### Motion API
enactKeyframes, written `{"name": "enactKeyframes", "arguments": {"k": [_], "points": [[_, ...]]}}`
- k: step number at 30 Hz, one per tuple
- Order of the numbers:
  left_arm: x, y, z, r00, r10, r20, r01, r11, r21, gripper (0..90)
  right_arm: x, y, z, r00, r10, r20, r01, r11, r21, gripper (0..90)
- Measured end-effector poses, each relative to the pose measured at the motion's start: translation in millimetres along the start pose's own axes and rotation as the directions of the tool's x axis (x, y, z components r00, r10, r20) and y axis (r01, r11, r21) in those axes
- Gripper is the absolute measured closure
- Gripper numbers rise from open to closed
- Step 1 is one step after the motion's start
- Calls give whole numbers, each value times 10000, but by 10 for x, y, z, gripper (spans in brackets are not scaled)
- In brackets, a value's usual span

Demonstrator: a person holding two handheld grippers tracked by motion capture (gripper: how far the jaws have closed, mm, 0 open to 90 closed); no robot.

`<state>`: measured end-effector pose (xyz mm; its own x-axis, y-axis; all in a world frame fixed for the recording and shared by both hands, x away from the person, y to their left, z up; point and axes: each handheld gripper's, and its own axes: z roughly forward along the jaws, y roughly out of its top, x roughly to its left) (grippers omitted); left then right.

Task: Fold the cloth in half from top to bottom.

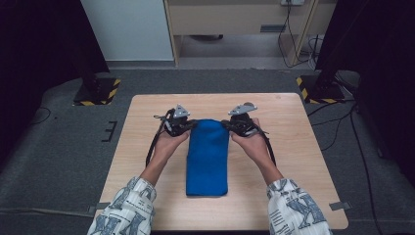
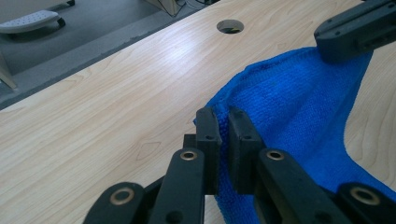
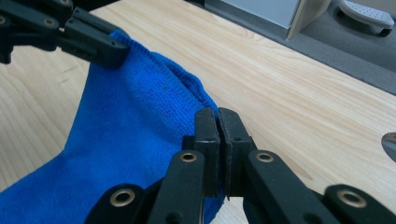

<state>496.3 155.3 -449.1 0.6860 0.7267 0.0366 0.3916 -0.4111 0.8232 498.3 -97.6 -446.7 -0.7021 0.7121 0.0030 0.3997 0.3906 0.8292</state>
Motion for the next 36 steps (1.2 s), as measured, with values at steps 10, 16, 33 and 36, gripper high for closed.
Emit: {"name": "enactKeyframes", "arguments": {"k": [10,16,33,36], "points": [[-71,-39,-60,9995,158,274,-155,9998,-118,842,31,-67,-105,9999,-12,-139,11,10000,-99,877],[-113,-48,-171,9983,467,341,-464,9989,-93,842,136,-98,-185,9989,-269,-391,261,9995,-201,877],[-267,-168,-443,9932,985,615,-977,9951,-162,836,386,-251,-379,9943,-643,-854,603,9970,-489,876],[-312,-196,-478,9920,1059,691,-1051,9943,-149,838,409,-294,-412,9934,-653,-938,605,9967,-539,876]]}}
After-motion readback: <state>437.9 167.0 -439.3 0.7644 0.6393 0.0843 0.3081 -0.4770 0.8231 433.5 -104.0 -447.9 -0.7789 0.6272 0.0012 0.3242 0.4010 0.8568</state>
